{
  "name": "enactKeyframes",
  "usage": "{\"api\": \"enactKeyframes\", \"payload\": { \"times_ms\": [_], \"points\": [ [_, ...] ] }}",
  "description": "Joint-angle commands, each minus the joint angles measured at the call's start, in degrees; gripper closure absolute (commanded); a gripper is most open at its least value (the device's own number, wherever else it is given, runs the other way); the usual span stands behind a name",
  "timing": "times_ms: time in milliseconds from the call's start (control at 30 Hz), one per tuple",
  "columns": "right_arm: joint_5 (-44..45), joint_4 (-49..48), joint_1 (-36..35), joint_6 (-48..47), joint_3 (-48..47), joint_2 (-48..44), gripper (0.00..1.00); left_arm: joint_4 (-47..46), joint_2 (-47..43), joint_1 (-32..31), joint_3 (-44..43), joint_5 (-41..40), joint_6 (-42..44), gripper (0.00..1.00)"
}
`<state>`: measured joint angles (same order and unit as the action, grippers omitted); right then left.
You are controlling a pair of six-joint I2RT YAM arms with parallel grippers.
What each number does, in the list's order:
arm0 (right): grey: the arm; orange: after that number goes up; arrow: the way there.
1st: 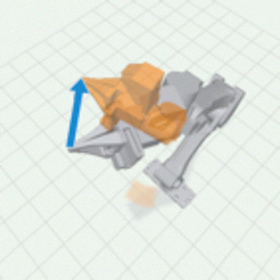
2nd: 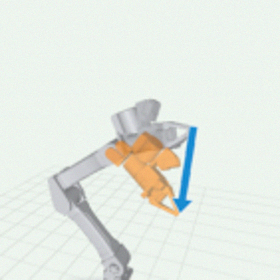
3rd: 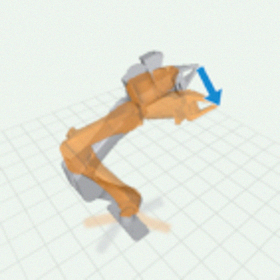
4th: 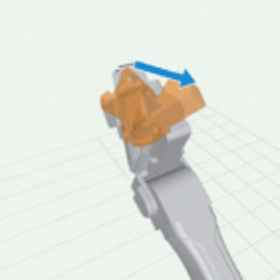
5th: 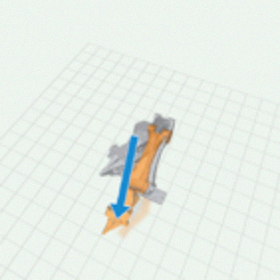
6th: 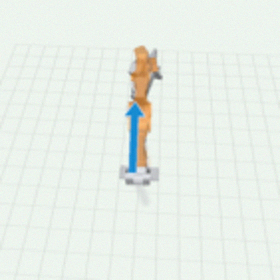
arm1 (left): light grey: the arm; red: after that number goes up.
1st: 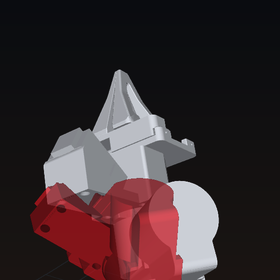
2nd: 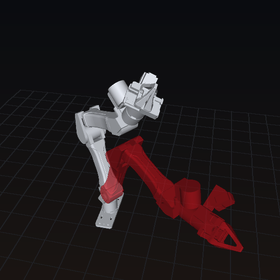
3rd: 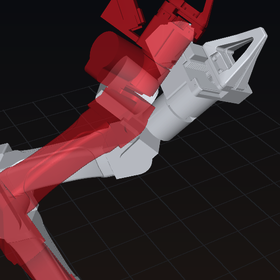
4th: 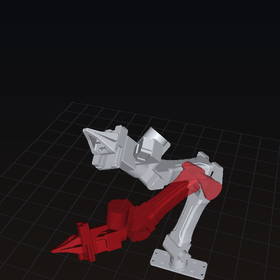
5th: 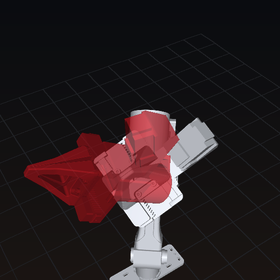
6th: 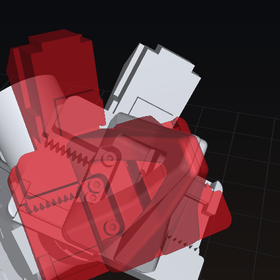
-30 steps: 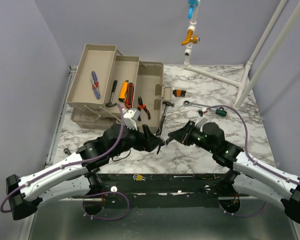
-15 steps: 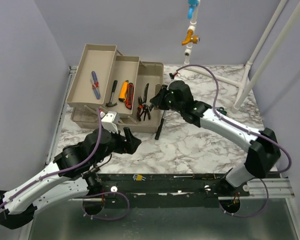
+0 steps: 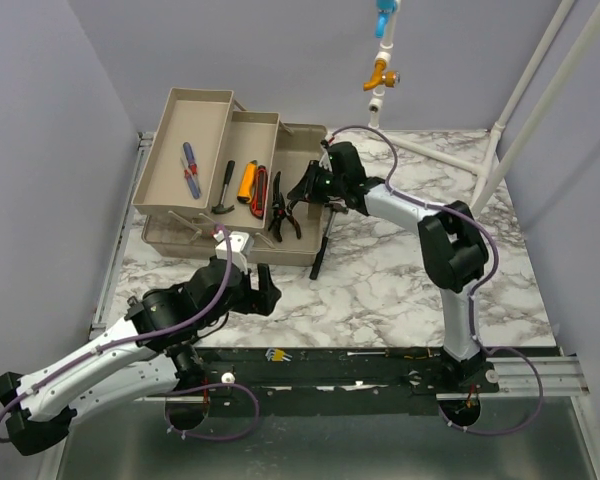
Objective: Pack the tool kit
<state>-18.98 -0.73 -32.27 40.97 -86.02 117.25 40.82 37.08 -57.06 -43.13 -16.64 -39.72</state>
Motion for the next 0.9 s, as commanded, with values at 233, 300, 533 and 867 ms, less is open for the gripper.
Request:
{"api": "enactKeyframes", "payload": {
  "times_ms": [233,300,533,867],
  "points": [
    [0.3,5.6,0.3,-2.6,-10.2,1.7,0.33,-10.7,3.4,0.2,6.4,2.6,1.5,0.19],
    [3.2,7.1,0.5,-4.2,-9.1,-1.2,0.33,-12.5,4.8,0.2,7.3,2.5,1.6,0.19],
    [12.9,11.9,3.2,-9.7,-3.8,-12.9,0.29,-19.8,10.2,0.3,9.7,1.7,3.0,0.19],
    [33.6,20.1,6.9,-12.3,5.2,-23.7,0.29,-25.2,22.9,7.3,7.0,2.3,2.6,0.19]
  ]
}}
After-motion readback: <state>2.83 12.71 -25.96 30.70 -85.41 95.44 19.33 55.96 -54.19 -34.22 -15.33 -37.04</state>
